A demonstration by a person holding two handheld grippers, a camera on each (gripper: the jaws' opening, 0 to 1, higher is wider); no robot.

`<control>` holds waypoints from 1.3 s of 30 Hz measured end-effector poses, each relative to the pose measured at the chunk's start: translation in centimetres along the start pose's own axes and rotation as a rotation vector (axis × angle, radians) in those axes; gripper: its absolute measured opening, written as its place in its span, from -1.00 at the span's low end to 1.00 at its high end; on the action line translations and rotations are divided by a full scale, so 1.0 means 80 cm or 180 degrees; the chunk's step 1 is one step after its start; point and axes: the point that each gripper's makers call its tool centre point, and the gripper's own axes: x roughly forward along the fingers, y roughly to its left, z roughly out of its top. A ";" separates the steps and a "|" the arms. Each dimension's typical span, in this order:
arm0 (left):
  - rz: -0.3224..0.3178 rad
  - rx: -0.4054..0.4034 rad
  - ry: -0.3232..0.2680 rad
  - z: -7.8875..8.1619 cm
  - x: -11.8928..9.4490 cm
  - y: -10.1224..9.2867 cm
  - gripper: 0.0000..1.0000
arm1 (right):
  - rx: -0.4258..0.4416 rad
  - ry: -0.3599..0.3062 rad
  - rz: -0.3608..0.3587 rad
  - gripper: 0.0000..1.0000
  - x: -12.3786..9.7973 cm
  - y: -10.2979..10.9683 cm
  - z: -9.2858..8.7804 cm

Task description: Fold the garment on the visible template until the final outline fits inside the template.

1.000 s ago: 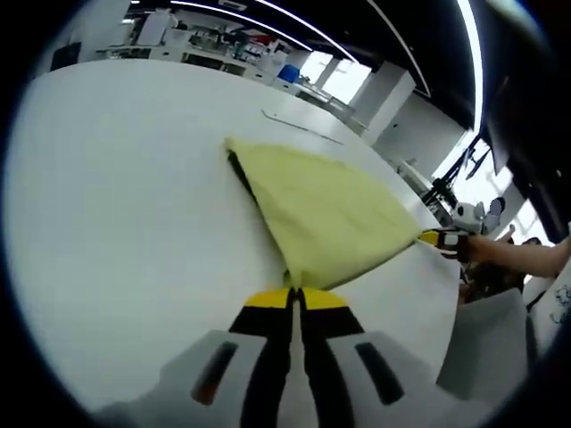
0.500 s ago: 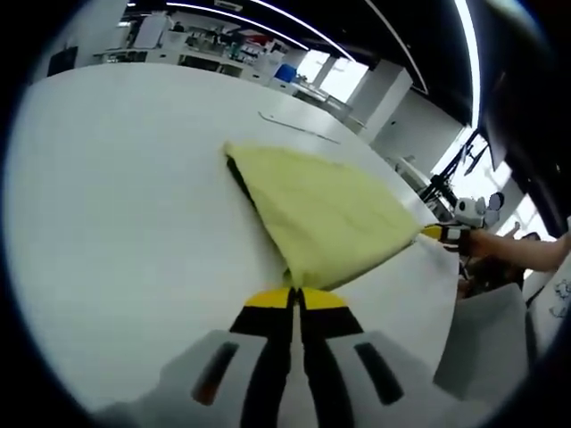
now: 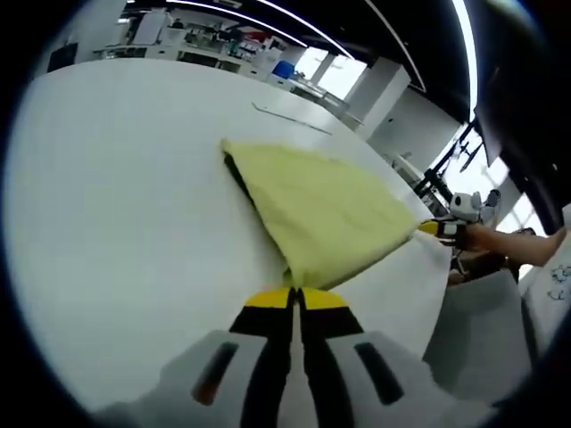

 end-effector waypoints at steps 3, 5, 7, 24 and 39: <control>0.0013 -0.0040 -0.0018 -0.005 -0.002 -0.001 -1.00 | 0.0000 0.0015 0.0008 -1.00 -0.001 0.004 -0.003; 0.0035 -0.0050 -0.0041 -0.006 -0.002 0.001 -1.00 | 0.0005 0.0023 0.0017 -1.00 -0.002 0.005 -0.005; 0.0040 -0.0072 -0.0058 -0.006 -0.002 0.001 -1.00 | 0.0016 0.0028 0.0017 -1.00 -0.001 0.003 -0.005; 0.0097 0.0051 -0.0161 -0.012 -0.010 -0.002 -0.93 | 0.0213 0.0076 0.0103 -1.00 -0.012 0.011 -0.012; 0.0106 0.0710 -0.0363 0.028 -0.050 -0.047 0.60 | -0.0003 -0.0111 -0.0128 0.16 -0.059 0.043 0.010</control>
